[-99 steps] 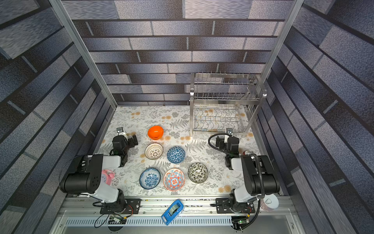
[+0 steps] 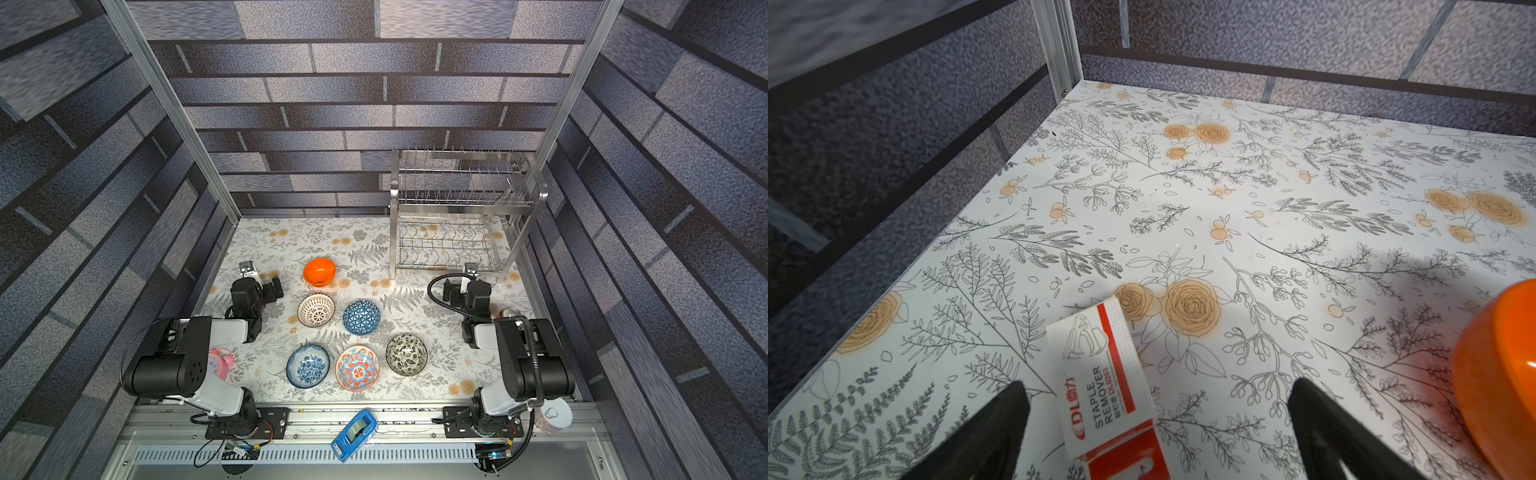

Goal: Load bowls into a dish rack
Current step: Pick up the bowl from the top-center of the table.

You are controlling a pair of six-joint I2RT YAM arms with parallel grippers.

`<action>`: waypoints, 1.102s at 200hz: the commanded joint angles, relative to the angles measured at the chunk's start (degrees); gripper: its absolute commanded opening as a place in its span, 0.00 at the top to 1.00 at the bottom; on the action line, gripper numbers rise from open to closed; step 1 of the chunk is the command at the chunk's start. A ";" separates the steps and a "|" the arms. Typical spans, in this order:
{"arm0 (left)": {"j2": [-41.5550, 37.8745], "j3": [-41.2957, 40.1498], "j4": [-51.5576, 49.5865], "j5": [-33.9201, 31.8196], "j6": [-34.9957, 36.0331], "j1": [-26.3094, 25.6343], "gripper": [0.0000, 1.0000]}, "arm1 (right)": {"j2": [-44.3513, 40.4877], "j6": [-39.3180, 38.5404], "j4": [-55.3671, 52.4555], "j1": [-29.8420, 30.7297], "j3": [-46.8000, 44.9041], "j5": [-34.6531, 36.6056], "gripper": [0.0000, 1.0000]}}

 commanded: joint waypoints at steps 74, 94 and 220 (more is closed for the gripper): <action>-0.40 0.38 -0.03 -0.82 -0.76 -0.30 0.00 | 0.06 0.67 0.74 -0.41 0.74 -0.79 0.00; -0.40 0.31 -0.03 -0.83 -0.79 -0.30 0.00 | 0.10 0.67 0.78 -0.37 0.71 -0.77 0.00; -5.47 6.40 -14.46 -8.40 -2.59 -1.48 0.00 | -5.49 0.85 -4.81 -0.38 1.43 0.06 0.02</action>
